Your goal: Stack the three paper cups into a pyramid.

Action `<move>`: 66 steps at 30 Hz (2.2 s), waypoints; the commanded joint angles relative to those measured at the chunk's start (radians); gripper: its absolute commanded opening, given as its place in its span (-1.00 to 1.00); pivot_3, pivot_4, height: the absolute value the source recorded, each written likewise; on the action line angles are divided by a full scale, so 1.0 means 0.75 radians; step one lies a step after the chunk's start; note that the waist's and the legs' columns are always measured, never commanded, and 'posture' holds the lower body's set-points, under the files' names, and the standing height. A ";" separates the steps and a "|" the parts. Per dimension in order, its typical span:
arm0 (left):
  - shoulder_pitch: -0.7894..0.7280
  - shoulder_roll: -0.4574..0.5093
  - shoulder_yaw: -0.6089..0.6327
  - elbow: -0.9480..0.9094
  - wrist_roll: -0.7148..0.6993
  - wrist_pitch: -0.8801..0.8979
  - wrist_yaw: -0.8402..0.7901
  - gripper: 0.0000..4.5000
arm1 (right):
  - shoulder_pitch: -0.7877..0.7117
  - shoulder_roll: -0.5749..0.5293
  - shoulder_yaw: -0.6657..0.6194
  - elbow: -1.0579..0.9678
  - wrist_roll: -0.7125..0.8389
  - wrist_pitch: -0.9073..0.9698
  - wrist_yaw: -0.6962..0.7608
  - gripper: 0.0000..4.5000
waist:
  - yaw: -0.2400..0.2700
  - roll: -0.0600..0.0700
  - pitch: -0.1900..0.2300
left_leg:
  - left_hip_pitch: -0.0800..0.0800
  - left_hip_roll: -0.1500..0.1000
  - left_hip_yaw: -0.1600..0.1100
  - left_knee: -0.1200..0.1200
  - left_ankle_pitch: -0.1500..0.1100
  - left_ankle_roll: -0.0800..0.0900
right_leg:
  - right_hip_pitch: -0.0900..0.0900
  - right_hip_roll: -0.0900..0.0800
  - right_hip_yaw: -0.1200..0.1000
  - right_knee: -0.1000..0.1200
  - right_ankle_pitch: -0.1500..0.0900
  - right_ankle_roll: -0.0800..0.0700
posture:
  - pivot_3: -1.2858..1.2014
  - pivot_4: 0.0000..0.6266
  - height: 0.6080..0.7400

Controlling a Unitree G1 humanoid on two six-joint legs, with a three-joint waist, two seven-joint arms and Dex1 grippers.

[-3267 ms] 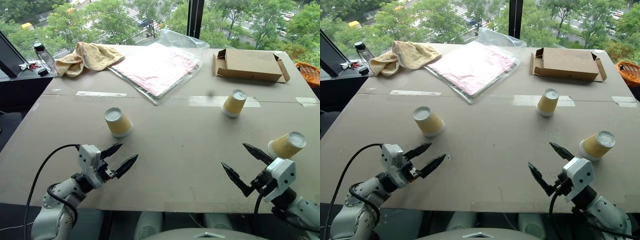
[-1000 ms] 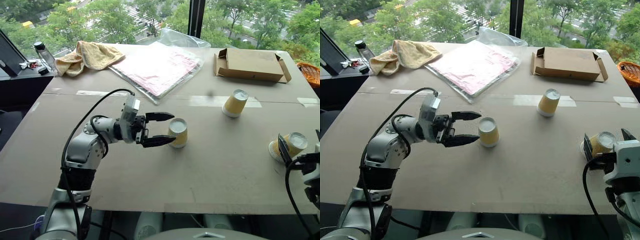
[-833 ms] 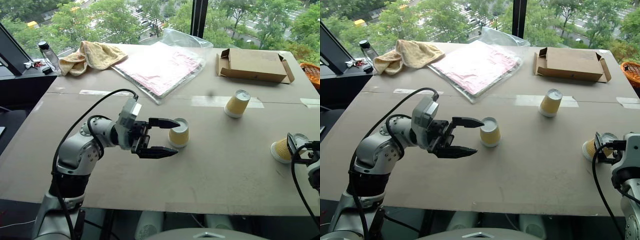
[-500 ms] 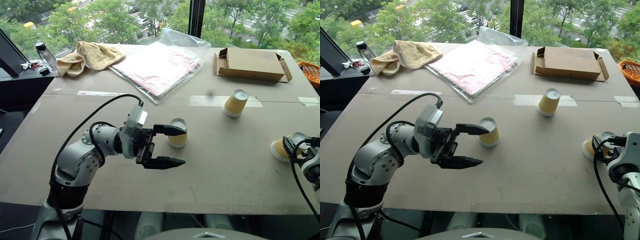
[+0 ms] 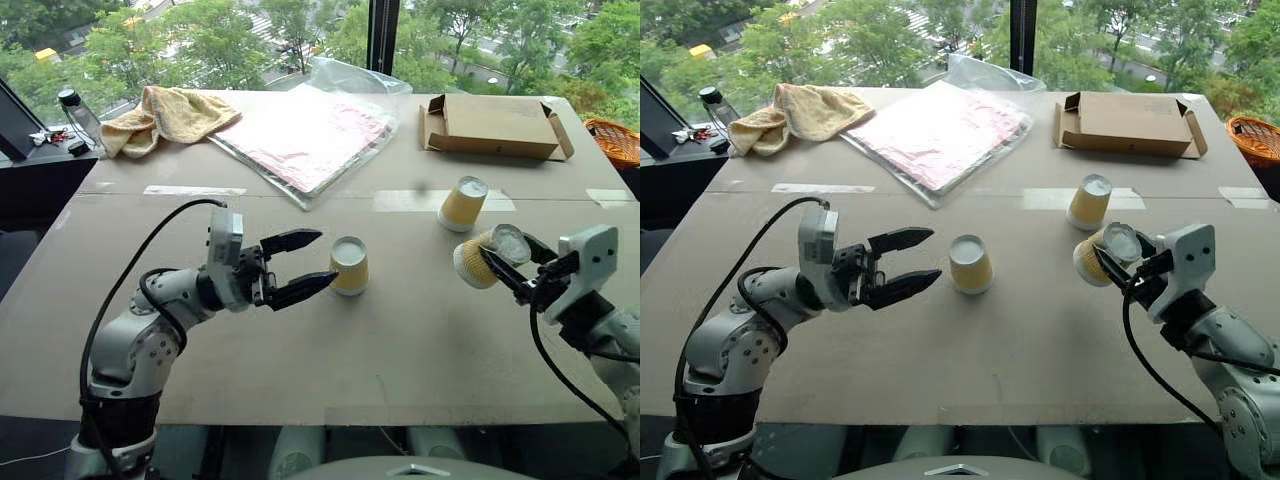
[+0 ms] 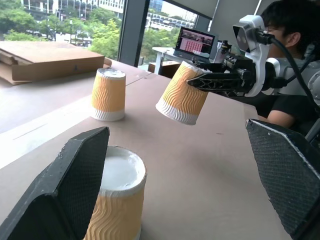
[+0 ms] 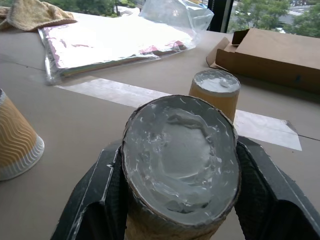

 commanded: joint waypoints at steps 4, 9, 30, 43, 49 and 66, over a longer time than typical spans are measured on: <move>0.152 0.112 0.152 0.052 0.008 -0.092 -0.161 1.00 | -0.196 -0.012 0.325 0.191 -0.145 -0.052 0.083 -0.11 | 0.016 -0.001 0.001 | -0.002 -0.001 0.000 0.000 0.000 0.000 | -0.001 0.000 0.000 -0.001 0.000 -0.001 | 0.03 -0.52 1.00; 0.248 0.124 0.196 0.031 0.013 -0.122 -0.188 1.00 | -0.259 -0.018 0.403 0.246 -0.183 -0.051 0.124 -0.11 | 0.030 0.000 0.002 | -0.002 -0.001 0.001 -0.001 0.000 0.000 | -0.002 -0.001 0.001 -0.002 0.000 -0.001 | 0.03 -0.52 1.00; 0.289 0.126 0.199 0.048 0.018 -0.171 -0.196 1.00 | -0.253 -0.007 0.608 0.160 -0.318 -0.008 0.149 0.55 | 0.026 -0.001 0.002 | -0.001 0.000 0.000 -0.001 0.000 0.000 | -0.002 -0.001 0.000 -0.002 0.000 -0.001 | 0.03 -0.52 1.00; 0.248 0.116 0.175 0.022 0.002 -0.146 -0.181 1.00 | -0.465 -0.018 -0.103 0.077 0.412 0.153 0.079 0.98 | 0.017 0.000 0.004 | 0.000 0.001 0.001 -0.002 0.000 0.000 | -0.002 0.000 0.001 -0.002 0.000 0.000 | 0.03 -0.52 1.00; 0.222 0.123 0.181 -0.026 -0.033 -0.131 -0.179 1.00 | -0.616 -0.106 0.150 0.645 -0.142 -0.093 -0.006 0.98 | 0.029 -0.001 0.004 | -0.001 0.000 0.001 -0.002 0.000 0.000 | -0.002 0.000 0.001 -0.002 0.001 -0.002 | 0.03 -0.52 1.00; 0.310 0.112 0.230 -0.127 -0.076 -0.109 -0.122 1.00 | -0.839 0.010 0.154 1.260 -0.321 -0.379 0.101 -0.02 | -0.001 0.003 0.008 | -0.002 0.000 0.004 -0.004 0.000 0.000 | -0.004 0.000 0.004 -0.002 0.004 0.003 | 0.03 -0.52 1.00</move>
